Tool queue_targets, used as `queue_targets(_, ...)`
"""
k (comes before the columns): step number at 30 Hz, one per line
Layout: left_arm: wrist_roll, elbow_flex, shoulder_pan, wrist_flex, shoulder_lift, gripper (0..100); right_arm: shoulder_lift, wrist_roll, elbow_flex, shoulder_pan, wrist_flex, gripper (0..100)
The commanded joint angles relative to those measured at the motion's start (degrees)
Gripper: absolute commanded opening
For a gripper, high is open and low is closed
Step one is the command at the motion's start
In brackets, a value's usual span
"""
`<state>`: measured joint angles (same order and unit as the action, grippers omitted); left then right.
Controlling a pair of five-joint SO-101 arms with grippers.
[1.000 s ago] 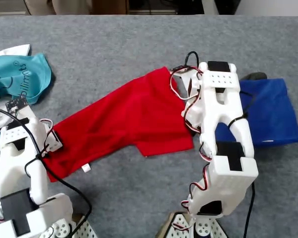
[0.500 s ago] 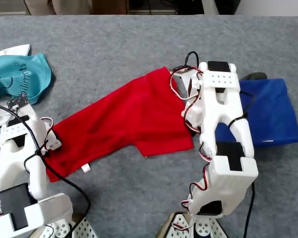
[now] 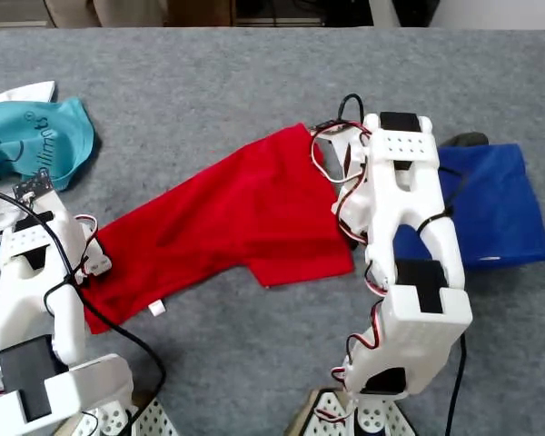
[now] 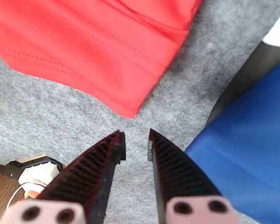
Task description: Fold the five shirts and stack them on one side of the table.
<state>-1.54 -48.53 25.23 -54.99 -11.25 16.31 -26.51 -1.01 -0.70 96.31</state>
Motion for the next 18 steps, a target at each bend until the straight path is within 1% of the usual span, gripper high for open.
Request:
queue_targets(1, 0.3, 0.8, 0.2, -0.2, 0.2, 5, -3.6, 1.1, 0.5, 0.5, -2.0, 10.5)
queue_targets(4, 0.3, 0.8, 0.2, -0.2, 0.2, 5, -3.6, 3.8, 0.5, 0.1, -4.9, 12.2)
queue_targets(9, 0.3, 0.8, 0.1, -0.2, 0.2, 5, -2.5, 8.7, 0.7, -3.6, -8.2, 22.3)
queue_targets(12, 0.3, 0.8, 0.1, -0.1, 0.2, 5, 0.5, 10.2, 2.9, -5.0, -9.3, 22.4)
queue_targets(18, 0.3, 0.8, 0.1, 0.2, 0.2, 5, 9.3, 12.2, 14.0, -5.0, -7.1, 22.4)
